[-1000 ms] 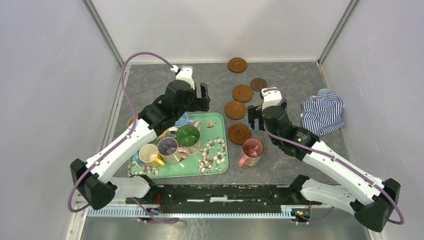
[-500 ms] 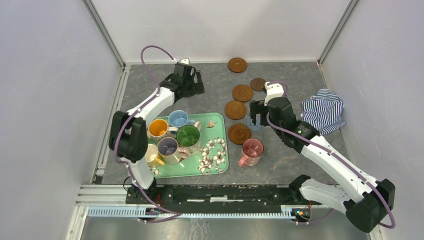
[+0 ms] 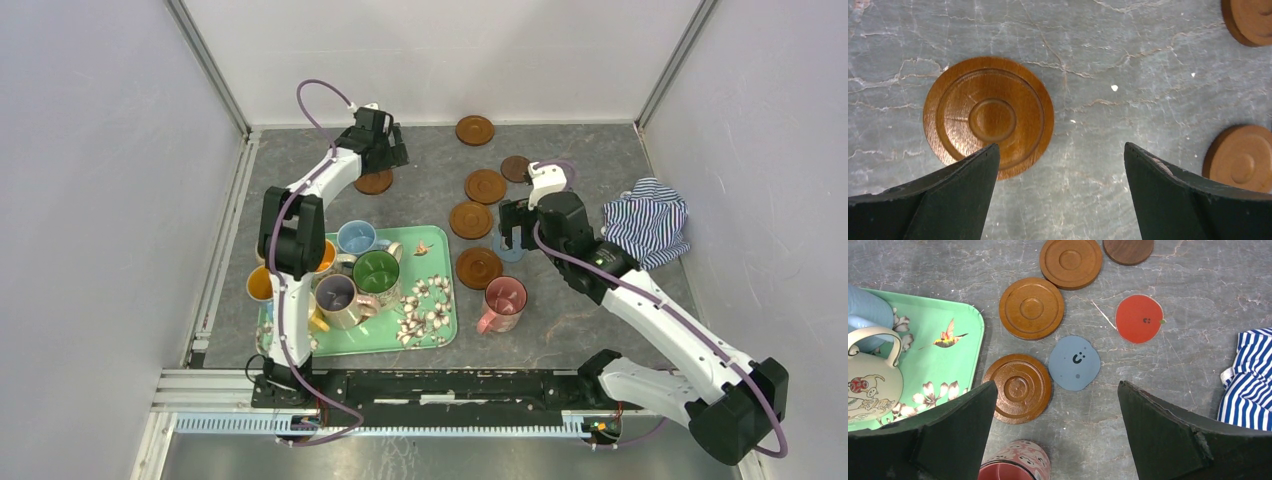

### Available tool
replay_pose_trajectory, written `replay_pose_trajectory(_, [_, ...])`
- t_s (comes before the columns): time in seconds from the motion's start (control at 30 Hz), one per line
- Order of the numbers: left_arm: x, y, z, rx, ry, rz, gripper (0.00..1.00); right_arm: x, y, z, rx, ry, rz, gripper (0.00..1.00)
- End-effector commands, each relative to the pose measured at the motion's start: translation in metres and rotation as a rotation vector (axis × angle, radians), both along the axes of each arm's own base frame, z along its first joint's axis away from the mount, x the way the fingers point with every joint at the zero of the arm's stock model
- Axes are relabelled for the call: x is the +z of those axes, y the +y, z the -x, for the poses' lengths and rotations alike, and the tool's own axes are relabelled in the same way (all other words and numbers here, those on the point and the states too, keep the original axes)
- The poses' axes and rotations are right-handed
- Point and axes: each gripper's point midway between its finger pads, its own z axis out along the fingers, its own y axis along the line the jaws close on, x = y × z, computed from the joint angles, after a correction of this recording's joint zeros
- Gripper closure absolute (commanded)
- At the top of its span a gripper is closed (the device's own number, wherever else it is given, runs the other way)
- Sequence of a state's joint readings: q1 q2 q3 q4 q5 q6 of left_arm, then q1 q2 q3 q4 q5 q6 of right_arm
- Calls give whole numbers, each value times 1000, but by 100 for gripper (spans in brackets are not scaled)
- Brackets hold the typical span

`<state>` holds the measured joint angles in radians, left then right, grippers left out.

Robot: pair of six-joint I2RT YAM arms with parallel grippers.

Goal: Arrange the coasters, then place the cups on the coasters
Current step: Move the coaster to the center of the board.

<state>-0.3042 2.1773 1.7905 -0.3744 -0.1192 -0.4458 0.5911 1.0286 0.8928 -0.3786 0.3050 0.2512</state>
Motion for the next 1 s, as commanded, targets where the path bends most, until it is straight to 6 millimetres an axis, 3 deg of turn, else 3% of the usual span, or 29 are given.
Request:
replay_pose_trajectory(0.0, [-3,-2,-16,-8,2,-1,0,8,4,-7,19,-29,-3,2])
replay_pose_trajectory(0.47, [-52,17,-30,66,57,-77,0,-5,7,-5,27,-2,-19,2])
replay_pose_trajectory(0.7, [-63,50,-36,162,72,-100,0,-11,9,-4,35,16,-23,2])
replay_pose_trajectory(0.97, [-61,99,-53,269,69,-43,0,-16,13,-6,48,38,-16,2])
